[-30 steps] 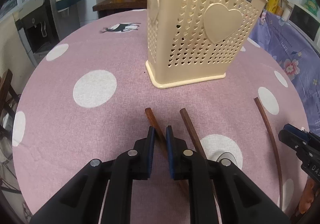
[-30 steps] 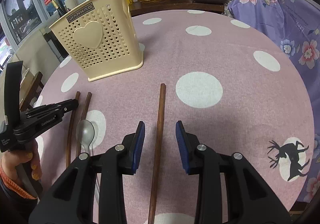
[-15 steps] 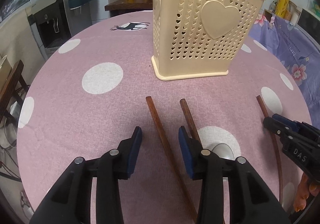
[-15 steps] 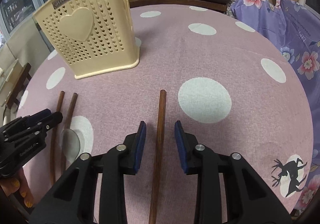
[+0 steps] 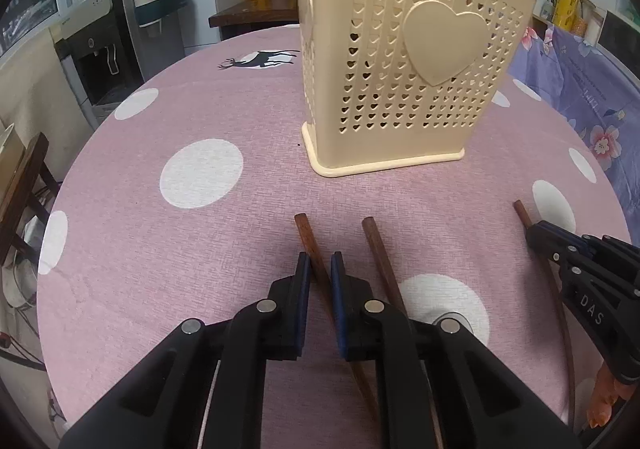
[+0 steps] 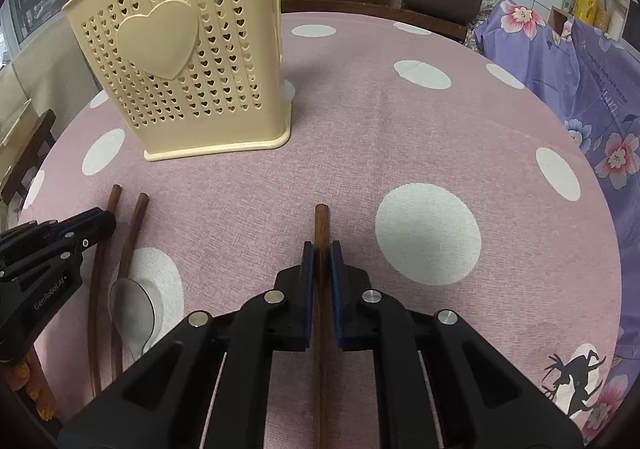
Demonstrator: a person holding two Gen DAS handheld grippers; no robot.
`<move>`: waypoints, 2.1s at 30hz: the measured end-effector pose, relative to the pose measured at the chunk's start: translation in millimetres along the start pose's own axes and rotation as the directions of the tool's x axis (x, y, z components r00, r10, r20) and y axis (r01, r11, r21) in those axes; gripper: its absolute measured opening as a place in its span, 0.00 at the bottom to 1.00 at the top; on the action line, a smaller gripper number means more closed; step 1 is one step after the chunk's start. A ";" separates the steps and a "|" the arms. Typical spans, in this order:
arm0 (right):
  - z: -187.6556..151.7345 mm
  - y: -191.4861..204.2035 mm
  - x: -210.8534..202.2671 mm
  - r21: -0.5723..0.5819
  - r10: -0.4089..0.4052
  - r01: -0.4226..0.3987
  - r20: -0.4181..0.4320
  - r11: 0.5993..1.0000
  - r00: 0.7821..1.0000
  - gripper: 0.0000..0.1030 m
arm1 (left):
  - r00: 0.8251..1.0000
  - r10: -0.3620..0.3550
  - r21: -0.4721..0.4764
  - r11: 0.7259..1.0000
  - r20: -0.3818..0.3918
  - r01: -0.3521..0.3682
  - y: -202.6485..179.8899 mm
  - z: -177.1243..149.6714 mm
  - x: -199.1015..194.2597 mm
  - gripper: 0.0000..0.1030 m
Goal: Organize utensils
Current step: 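Grasp a brown chopstick with the left tool while the right tool grasps another brown chopstick, then carry the brown chopstick with the left tool while the right tool carries its chopstick to the basket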
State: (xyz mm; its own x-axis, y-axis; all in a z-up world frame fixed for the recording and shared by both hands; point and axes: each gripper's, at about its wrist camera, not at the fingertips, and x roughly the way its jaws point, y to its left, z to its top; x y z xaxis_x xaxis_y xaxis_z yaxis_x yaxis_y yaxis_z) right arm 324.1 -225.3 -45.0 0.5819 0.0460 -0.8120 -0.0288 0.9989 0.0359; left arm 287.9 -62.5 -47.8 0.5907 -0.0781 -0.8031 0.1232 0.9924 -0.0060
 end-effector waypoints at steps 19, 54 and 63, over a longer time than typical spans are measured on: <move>1.2 -12.3 -50.2 0.054 0.121 -0.130 0.144 0.990 0.982 0.08 | 0.990 -0.119 -0.065 0.990 0.078 0.124 19.0 5.9 -29.8 0.08; 28.1 -15.4 -214.1 -0.050 0.235 -0.238 0.456 0.970 0.859 0.08 | 0.847 -0.222 0.058 0.973 0.484 0.222 41.3 23.8 -207.9 0.08; 118.9 -1.9 -257.4 -0.094 0.270 -0.258 0.503 0.961 0.821 0.08 | 0.790 -0.269 0.070 0.958 0.551 0.277 39.0 109.1 -243.7 0.08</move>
State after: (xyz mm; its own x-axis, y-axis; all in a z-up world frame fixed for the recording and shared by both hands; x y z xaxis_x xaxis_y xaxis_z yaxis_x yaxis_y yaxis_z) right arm 271.0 -238.7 233.1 0.8789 0.3087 -0.3636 -0.2546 0.9483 0.1895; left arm 235.7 -15.2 212.7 0.8727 -0.3812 -0.3051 0.3379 0.9226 -0.1863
